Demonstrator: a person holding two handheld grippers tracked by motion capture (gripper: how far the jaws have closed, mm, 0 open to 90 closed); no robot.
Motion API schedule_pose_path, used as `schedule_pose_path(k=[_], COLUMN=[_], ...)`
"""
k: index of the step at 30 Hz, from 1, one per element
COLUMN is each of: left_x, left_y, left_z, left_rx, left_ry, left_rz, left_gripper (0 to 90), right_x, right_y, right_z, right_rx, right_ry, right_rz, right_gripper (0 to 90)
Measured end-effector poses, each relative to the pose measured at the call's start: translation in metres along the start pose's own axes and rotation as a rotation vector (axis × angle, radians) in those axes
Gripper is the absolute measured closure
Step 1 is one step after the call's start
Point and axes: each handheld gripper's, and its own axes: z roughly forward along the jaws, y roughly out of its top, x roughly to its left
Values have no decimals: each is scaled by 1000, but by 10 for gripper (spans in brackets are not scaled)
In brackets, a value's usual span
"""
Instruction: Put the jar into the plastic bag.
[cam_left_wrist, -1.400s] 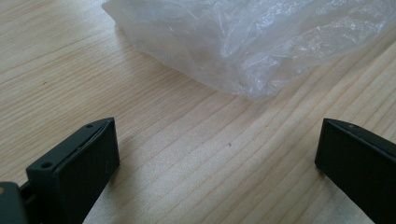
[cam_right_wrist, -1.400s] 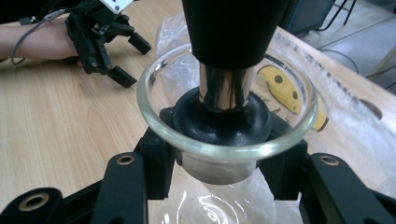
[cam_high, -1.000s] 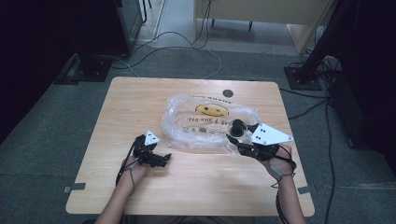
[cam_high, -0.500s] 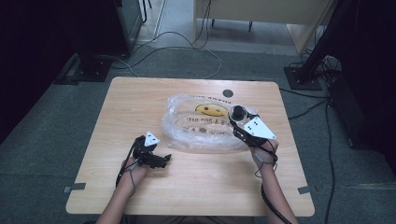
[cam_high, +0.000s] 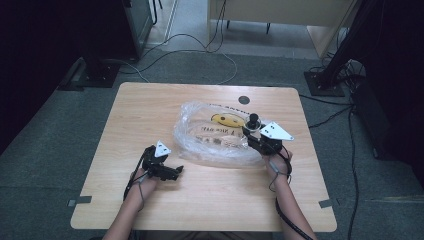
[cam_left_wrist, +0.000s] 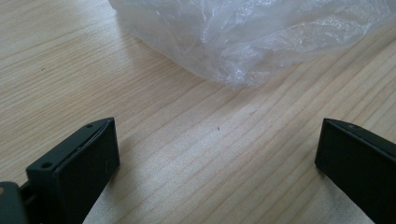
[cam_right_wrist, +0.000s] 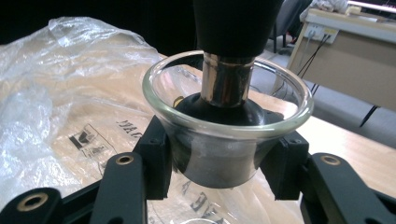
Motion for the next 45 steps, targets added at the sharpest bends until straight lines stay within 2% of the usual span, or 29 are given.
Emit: schedule_pose_path(k=[4, 13, 16, 18, 23, 25, 29, 31, 33, 34, 35, 36, 45], left_x=[0, 0, 0, 0, 0, 0, 0, 0, 0, 0, 0, 0, 0], left_y=[0, -1, -1, -1, -1, -1, -1, -1, -1, -1, -1, -1, -1], left_z=[0, -1, -1, 0, -1, -1, -1, -1, -1, -1, -1, -1, -1], left_rx=[0, 0, -1, -1, -1, -1, 0, 0, -1, 0, 0, 0, -1], left_ry=[-2, -3, -3, -2, -3, -3, -3, -3, -2, -3, -3, -3, -9], left_rz=[4, 5, 4, 4, 4, 4, 5, 5, 4, 5, 5, 6, 10], left_gripper=[0, 0, 0, 0, 0, 0, 0, 0, 0, 0, 0, 0, 0], right_x=[-1, -5, -10, -11, -11, -11, -11, -9, -9, -8, -8, -7, -15], right_y=[-1, -6, -7, -9, -8, -7, -6, -6, -5, -4, -4, -2, 1], right_z=[0, 3, 5, 6, 6, 6, 7, 6, 6, 5, 5, 3, -6], right_rx=[15, 44, 54, 67, 74, 78, 100, 112, 118, 126, 126, 141, 169], right_ry=[-4, 3, 38, 27, 21, 24, 65, 49, 58, 67, 67, 69, 88], right_rz=[-1, 28, 84, 93, 85, 87, 104, 93, 87, 67, 67, 47, 35], right_gripper=[507, 507, 512, 514, 509, 492, 395, 369, 348, 307, 307, 304, 256])
